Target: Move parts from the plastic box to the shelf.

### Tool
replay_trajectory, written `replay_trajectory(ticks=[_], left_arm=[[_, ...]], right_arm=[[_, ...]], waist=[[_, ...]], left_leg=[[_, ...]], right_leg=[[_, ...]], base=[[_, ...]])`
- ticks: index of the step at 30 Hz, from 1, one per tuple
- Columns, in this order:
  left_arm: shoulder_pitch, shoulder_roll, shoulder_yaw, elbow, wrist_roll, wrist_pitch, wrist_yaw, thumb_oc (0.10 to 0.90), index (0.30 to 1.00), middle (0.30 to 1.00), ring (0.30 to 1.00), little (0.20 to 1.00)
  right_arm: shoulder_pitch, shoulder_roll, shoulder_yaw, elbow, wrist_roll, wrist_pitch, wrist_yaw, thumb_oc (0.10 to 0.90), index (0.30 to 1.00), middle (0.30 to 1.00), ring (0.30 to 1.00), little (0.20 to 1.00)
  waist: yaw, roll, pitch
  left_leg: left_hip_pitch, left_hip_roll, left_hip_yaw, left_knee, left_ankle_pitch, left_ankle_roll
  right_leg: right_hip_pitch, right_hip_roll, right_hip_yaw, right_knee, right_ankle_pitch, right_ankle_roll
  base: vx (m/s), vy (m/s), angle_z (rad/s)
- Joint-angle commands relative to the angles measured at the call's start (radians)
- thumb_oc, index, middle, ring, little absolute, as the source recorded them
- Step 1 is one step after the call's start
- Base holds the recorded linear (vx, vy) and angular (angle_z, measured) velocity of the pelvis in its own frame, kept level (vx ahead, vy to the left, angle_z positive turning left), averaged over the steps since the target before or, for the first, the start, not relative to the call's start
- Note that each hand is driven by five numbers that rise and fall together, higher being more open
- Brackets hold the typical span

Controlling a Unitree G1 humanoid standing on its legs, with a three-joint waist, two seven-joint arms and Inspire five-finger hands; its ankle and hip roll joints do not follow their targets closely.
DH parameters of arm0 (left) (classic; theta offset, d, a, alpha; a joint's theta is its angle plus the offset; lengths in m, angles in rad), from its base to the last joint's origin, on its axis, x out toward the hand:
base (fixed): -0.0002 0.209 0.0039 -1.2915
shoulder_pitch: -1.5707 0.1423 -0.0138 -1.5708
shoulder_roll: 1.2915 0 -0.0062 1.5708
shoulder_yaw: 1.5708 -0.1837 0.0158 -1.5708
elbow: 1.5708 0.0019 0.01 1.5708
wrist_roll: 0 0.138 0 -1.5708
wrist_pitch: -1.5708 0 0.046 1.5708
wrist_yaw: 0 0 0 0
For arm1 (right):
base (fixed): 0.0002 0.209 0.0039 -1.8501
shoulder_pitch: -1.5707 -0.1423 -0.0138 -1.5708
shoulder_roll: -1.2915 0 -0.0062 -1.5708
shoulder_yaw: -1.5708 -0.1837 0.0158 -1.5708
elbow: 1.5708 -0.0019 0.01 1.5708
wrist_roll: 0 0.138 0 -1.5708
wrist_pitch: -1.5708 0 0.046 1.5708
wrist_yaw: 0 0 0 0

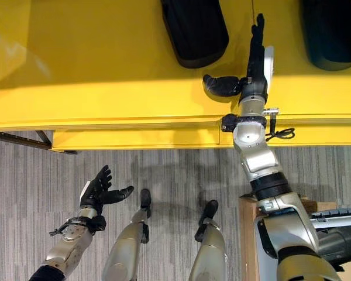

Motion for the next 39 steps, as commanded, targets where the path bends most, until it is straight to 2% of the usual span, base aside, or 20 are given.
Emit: replay_trajectory(ticks=[1,9,12,18,31,39], left_arm=[[0.032,0.073,-0.004,-0.077,-0.024,-0.066,-0.015,0.9,1.0,1.0,1.0,1.0],[0.027,0.082,-0.005,-0.078,-0.025,-0.074,-0.031,0.9,1.0,1.0,1.0,1.0],[0.023,0.085,-0.012,-0.077,-0.027,-0.077,-0.037,0.9,1.0,1.0,1.0,1.0],[0.02,0.085,-0.016,-0.078,-0.032,-0.077,-0.04,0.9,1.0,1.0,1.0,1.0],[0.018,0.084,-0.008,-0.074,-0.033,-0.077,-0.047,0.9,1.0,1.0,1.0,1.0],[0.017,0.087,-0.001,-0.075,-0.026,-0.073,-0.054,0.9,1.0,1.0,1.0,1.0]], right_arm=[[-0.173,-0.097,0.041,-0.011,0.026,-0.081,0.016,0.9,1.0,1.0,1.0,1.0],[-0.237,-0.156,0.126,0.105,-0.009,-0.051,0.076,0.9,1.0,1.0,1.0,1.0],[-0.272,-0.179,0.168,0.199,-0.013,-0.039,0.106,0.9,1.0,1.0,1.0,1.0],[-0.279,-0.183,0.198,0.241,-0.018,-0.033,0.132,0.9,1.0,1.0,1.0,1.0],[-0.239,-0.155,0.264,0.188,-0.083,-0.023,0.204,0.9,1.0,1.0,1.0,1.0],[-0.196,-0.155,0.275,0.114,-0.089,-0.03,0.238,0.9,1.0,1.0,1.0,1.0]], waist=[[0.017,-0.022,-0.038],[0.026,-0.022,-0.032],[0.035,-0.021,-0.027],[0.039,-0.02,-0.023],[0.039,-0.024,-0.017],[0.042,-0.037,-0.015]], left_leg=[[0.063,0.037,-0.03,0.02,-0.072,-0.041],[0.058,0.039,-0.038,0.018,-0.069,-0.04],[0.055,0.042,-0.044,0.015,-0.064,-0.04],[0.053,0.045,-0.047,0.013,-0.061,-0.04],[0.053,0.048,-0.055,0.018,-0.061,-0.037],[0.051,0.048,-0.061,0.022,-0.063,-0.037]], right_leg=[[0.053,-0.035,0.037,-0.038,0.088,0.057],[0.048,-0.033,0.033,-0.029,0.08,0.054],[0.042,-0.028,0.032,-0.018,0.073,0.052],[0.036,-0.023,0.032,-0.011,0.069,0.05],[0.029,-0.022,0.03,0.002,0.069,0.048],[0.033,-0.021,0.024,0.008,0.067,0.047]], base=[[0.0,0.0,0.0],[0.0,0.0,0.0],[0.01,-0.032,0.03],[0.0,-0.006,0.02],[0.0,0.0,0.0],[0.0,-0.002,0.02]])
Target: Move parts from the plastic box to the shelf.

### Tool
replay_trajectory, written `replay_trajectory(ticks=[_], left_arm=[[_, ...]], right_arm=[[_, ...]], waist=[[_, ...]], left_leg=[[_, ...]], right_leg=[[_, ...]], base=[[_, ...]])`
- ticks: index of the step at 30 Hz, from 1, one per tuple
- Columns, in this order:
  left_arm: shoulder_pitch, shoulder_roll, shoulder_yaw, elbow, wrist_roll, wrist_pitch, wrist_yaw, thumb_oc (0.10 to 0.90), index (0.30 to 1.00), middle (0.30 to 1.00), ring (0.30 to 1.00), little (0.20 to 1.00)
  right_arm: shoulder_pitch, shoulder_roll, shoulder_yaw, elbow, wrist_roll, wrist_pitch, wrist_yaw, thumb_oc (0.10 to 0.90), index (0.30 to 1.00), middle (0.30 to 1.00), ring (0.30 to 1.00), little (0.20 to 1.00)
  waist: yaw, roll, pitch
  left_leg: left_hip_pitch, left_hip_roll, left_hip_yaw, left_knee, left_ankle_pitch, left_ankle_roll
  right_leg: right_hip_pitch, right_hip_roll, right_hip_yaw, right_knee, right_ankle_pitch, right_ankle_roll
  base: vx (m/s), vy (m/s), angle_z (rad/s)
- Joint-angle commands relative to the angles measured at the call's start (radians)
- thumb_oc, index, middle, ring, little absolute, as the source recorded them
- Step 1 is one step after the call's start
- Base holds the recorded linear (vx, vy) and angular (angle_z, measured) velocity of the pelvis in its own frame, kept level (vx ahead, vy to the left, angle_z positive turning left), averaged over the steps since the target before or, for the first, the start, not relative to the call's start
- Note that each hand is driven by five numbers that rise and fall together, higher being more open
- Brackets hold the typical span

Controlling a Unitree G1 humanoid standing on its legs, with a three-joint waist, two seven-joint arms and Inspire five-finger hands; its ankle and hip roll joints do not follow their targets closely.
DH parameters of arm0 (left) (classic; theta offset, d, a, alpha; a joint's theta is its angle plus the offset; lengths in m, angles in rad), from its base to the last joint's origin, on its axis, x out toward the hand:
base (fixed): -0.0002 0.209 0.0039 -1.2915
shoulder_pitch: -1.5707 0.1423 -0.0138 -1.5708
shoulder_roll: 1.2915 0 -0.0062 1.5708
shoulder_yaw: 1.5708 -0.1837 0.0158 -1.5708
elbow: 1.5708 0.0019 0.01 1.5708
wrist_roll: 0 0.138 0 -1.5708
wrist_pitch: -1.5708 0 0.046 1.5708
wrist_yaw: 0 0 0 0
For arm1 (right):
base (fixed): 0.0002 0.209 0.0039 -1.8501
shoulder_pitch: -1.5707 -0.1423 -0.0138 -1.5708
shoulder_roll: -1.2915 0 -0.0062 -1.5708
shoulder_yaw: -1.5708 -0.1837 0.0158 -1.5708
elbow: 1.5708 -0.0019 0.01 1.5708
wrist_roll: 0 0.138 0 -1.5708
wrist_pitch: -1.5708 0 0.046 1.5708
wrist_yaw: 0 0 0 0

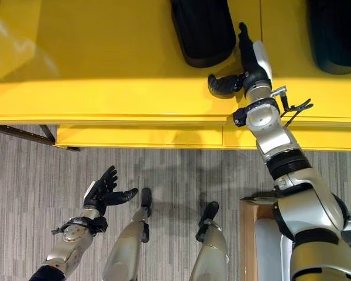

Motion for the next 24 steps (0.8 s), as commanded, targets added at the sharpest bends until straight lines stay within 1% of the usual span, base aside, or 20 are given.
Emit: replay_trajectory(ticks=[1,11,24], left_arm=[[0.016,0.084,0.013,-0.076,-0.024,-0.07,-0.01,0.9,1.0,1.0,1.0,1.0],[0.017,0.086,0.024,-0.074,-0.015,-0.066,-0.01,0.9,1.0,1.0,1.0,1.0],[0.023,0.088,0.036,-0.075,-0.014,-0.062,-0.016,0.9,1.0,1.0,1.0,1.0]], right_arm=[[-0.046,-0.027,0.066,-0.075,-0.027,-0.045,0.025,0.9,1.0,1.0,1.0,1.0],[0.011,-0.026,0.066,-0.165,-0.026,-0.051,0.053,0.9,1.0,1.0,1.0,1.0],[0.075,-0.02,0.032,-0.199,-0.035,-0.047,0.053,0.9,1.0,1.0,1.0,1.0]], waist=[[0.031,-0.039,-0.014],[0.03,-0.051,-0.017],[0.028,-0.067,-0.028]], left_leg=[[0.06,0.043,-0.034,0.021,-0.069,-0.032],[0.063,0.046,-0.038,0.02,-0.07,-0.032],[0.072,0.045,-0.039,0.022,-0.074,-0.032]], right_leg=[[0.048,-0.016,0.04,-0.044,0.088,0.056],[0.052,-0.016,0.038,-0.044,0.089,0.056],[0.072,-0.014,0.037,-0.058,0.094,0.057]], base=[[-0.01,-0.001,0.03],[0.0,0.0,0.0],[0.0,0.0,0.0]])
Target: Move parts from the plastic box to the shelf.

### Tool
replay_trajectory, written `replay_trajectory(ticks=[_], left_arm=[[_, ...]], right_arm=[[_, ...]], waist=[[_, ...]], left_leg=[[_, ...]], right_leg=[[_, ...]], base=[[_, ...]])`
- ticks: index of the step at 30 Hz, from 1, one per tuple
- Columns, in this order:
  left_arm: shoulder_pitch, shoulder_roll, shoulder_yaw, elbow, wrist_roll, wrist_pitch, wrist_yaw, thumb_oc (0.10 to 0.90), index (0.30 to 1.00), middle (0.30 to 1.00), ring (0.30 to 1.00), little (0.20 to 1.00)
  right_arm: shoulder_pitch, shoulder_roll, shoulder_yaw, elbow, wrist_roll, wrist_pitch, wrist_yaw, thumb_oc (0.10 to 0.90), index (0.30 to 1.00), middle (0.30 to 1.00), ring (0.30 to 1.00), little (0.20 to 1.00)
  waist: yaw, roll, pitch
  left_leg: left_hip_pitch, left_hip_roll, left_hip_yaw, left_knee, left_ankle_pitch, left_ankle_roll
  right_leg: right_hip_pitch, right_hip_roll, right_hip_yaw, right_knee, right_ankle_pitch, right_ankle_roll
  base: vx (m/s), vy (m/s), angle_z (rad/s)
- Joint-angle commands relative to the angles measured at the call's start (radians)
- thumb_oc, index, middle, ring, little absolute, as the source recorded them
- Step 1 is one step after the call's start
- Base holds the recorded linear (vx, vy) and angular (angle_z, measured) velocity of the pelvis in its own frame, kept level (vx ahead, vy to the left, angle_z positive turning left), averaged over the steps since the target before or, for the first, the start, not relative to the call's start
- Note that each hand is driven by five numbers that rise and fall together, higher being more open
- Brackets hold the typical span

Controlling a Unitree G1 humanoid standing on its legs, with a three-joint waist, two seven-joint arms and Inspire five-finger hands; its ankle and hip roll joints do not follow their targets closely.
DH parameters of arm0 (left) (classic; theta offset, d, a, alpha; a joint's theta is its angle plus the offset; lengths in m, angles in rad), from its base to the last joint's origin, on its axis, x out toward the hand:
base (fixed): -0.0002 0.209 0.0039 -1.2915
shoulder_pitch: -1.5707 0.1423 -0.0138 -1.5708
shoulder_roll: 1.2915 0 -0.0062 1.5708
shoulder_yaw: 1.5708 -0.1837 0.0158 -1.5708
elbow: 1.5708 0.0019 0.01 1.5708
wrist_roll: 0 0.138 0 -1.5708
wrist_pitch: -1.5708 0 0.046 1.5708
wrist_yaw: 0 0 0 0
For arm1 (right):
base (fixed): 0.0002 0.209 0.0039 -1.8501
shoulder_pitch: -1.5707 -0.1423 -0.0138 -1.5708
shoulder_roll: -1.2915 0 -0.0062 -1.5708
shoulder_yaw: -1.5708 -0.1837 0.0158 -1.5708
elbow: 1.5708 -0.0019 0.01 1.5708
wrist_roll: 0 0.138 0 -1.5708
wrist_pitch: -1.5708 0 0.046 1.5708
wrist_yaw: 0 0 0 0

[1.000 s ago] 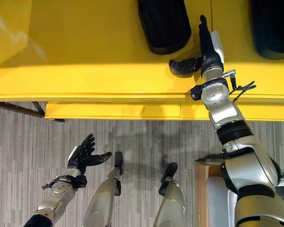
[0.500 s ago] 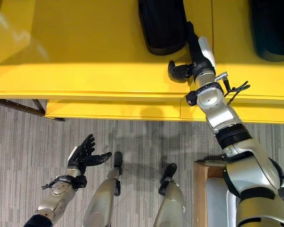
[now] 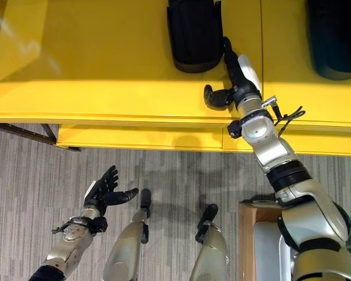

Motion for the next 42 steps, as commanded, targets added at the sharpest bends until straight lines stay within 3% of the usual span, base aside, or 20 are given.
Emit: replay_trajectory(ticks=[1,34,42], left_arm=[[0.024,0.086,0.033,-0.073,-0.014,-0.062,-0.001,0.9,1.0,1.0,1.0,1.0],[0.033,0.088,0.054,-0.072,-0.011,-0.06,0.001,0.9,1.0,1.0,1.0,1.0],[0.05,0.088,0.085,-0.076,-0.001,-0.058,0.006,0.9,1.0,1.0,1.0,1.0]], right_arm=[[-0.018,0.014,0.011,-0.067,-0.028,-0.051,0.011,0.9,1.0,1.0,1.0,1.0],[0.008,0.052,0.005,-0.1,-0.028,-0.053,0.015,0.9,1.0,1.0,1.0,1.0],[0.01,-0.083,-0.065,-0.294,-0.099,-0.078,-0.033,0.9,1.0,1.0,1.0,1.0]], waist=[[0.024,-0.063,-0.028],[0.027,-0.083,-0.044],[0.009,-0.098,-0.053]], left_leg=[[0.059,0.045,-0.033,0.021,-0.075,-0.031],[0.069,0.045,-0.034,0.023,-0.078,-0.026],[0.077,0.048,-0.028,0.019,-0.08,-0.028]], right_leg=[[0.055,-0.016,0.046,-0.069,0.103,0.058],[0.081,-0.015,0.04,-0.088,0.113,0.062],[0.081,-0.012,0.044,-0.091,0.114,0.064]], base=[[0.0,0.0,0.0],[0.0,0.0,0.0],[0.0,0.0,0.0]])
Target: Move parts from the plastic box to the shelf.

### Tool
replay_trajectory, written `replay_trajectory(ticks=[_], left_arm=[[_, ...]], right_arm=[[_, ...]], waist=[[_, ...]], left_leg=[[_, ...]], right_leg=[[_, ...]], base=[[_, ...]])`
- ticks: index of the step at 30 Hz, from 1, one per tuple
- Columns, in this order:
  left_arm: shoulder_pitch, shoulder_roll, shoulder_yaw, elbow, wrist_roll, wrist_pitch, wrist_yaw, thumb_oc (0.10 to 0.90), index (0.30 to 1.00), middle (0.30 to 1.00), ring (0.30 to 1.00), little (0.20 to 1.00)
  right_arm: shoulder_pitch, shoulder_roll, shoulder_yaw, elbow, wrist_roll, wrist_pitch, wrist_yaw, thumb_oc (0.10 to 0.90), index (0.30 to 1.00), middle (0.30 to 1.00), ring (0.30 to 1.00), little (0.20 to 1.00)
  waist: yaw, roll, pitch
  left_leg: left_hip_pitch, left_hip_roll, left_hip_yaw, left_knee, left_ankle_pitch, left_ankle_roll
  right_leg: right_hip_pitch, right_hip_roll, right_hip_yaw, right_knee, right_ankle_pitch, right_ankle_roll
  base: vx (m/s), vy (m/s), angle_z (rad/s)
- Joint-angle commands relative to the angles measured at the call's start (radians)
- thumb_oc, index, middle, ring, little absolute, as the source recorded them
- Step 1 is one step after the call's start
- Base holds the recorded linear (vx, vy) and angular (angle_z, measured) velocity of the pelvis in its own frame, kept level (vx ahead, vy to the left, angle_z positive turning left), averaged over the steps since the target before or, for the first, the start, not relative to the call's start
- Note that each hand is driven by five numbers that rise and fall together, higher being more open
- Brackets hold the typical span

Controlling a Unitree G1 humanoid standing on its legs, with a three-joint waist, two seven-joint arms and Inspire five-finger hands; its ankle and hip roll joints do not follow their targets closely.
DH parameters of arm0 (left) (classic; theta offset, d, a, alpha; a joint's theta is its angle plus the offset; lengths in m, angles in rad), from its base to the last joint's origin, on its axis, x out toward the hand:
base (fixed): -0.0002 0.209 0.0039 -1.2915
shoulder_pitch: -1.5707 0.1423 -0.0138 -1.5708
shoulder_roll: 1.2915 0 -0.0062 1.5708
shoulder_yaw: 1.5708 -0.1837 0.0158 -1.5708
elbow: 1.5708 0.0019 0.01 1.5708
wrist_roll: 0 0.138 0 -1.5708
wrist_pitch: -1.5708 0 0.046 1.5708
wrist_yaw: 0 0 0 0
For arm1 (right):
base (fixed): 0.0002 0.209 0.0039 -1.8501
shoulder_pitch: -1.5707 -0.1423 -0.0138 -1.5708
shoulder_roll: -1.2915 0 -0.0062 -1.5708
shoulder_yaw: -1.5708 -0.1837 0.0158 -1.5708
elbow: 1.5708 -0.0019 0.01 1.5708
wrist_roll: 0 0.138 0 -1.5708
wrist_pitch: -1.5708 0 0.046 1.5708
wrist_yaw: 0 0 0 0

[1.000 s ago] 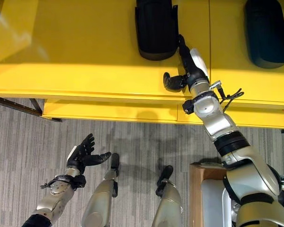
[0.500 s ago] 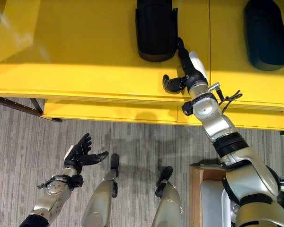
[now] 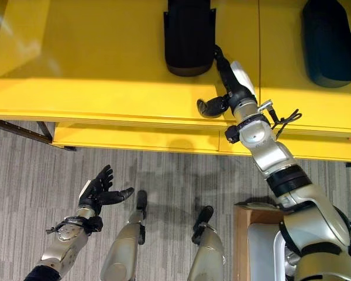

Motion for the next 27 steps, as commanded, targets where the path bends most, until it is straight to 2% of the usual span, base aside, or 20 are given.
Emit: replay_trajectory(ticks=[1,4,11,12,14,15,22,27], left_arm=[[0.044,0.059,0.06,-0.078,0.001,-0.059,0.006,0.9,1.0,1.0,1.0,1.0],[0.05,0.058,0.075,-0.084,0.011,-0.059,0.011,0.9,1.0,1.0,1.0,1.0],[0.05,0.049,0.091,-0.091,0.018,-0.052,0.035,0.9,1.0,1.0,1.0,1.0],[0.054,0.047,0.098,-0.096,0.024,-0.05,0.038,0.9,1.0,1.0,1.0,1.0],[0.057,0.045,0.101,-0.098,0.027,-0.048,0.04,0.9,1.0,1.0,1.0,1.0],[0.061,0.043,0.106,-0.104,0.033,-0.045,0.043,0.9,1.0,1.0,1.0,1.0],[0.06,0.039,0.107,-0.109,0.052,-0.041,0.047,0.9,1.0,1.0,1.0,1.0],[0.057,0.042,0.099,-0.105,0.053,-0.042,0.048,0.9,1.0,1.0,1.0,1.0]], right_arm=[[-0.052,-0.066,-0.076,-0.149,-0.079,-0.104,-0.064,0.9,1.0,1.0,1.0,1.0],[-0.044,-0.107,-0.124,-0.203,-0.155,-0.095,-0.104,0.9,1.0,1.0,1.0,1.0],[-0.013,-0.095,-0.226,-0.31,-0.196,-0.082,-0.158,0.9,1.0,1.0,1.0,1.0],[-0.012,-0.103,-0.237,-0.341,-0.247,-0.075,-0.169,0.9,1.0,1.0,1.0,1.0],[-0.007,-0.098,-0.246,-0.357,-0.265,-0.07,-0.176,0.9,1.0,1.0,1.0,1.0],[-0.007,-0.097,-0.253,-0.381,-0.329,-0.056,-0.183,0.9,1.0,1.0,1.0,1.0],[-0.02,-0.058,-0.239,-0.428,-0.414,-0.043,-0.178,0.9,1.0,1.0,1.0,1.0],[-0.087,-0.015,-0.155,-0.4,-0.439,-0.029,-0.141,0.9,1.0,1.0,1.0,1.0]], waist=[[0.01,-0.062,-0.05],[0.003,-0.065,-0.054],[-0.01,-0.071,-0.062],[-0.014,-0.072,-0.066],[-0.016,-0.073,-0.067],[-0.018,-0.074,-0.07],[-0.019,-0.079,-0.078],[-0.009,-0.084,-0.08]], left_leg=[[0.07,0.047,-0.026,0.014,-0.081,-0.029],[0.073,0.047,-0.026,0.016,-0.083,-0.028],[0.075,0.047,-0.022,0.019,-0.088,-0.026],[0.077,0.047,-0.022,0.019,-0.089,-0.026],[0.078,0.046,-0.021,0.019,-0.09,-0.026],[0.08,0.045,-0.021,0.021,-0.092,-0.025],[0.081,0.044,-0.02,0.026,-0.097,-0.022],[0.081,0.044,-0.021,0.029,-0.096,-0.021]], right_leg=[[0.062,-0.016,0.055,-0.079,0.111,0.066],[0.06,-0.015,0.058,-0.077,0.11,0.067],[0.058,-0.013,0.064,-0.073,0.109,0.067],[0.059,-0.012,0.066,-0.073,0.109,0.068],[0.058,-0.011,0.068,-0.072,0.108,0.068],[0.058,-0.01,0.069,-0.071,0.109,0.068],[0.062,-0.012,0.07,-0.07,0.107,0.069],[0.067,-0.012,0.069,-0.073,0.109,0.069]], base=[[0.0,0.0,0.0],[0.0,0.0,0.0],[0.0,0.002,-0.02],[0.0,0.0,0.0],[0.0,0.0,0.0],[0.0,0.0,0.0],[0.0,0.0,0.0],[0.0,0.0,0.0]])
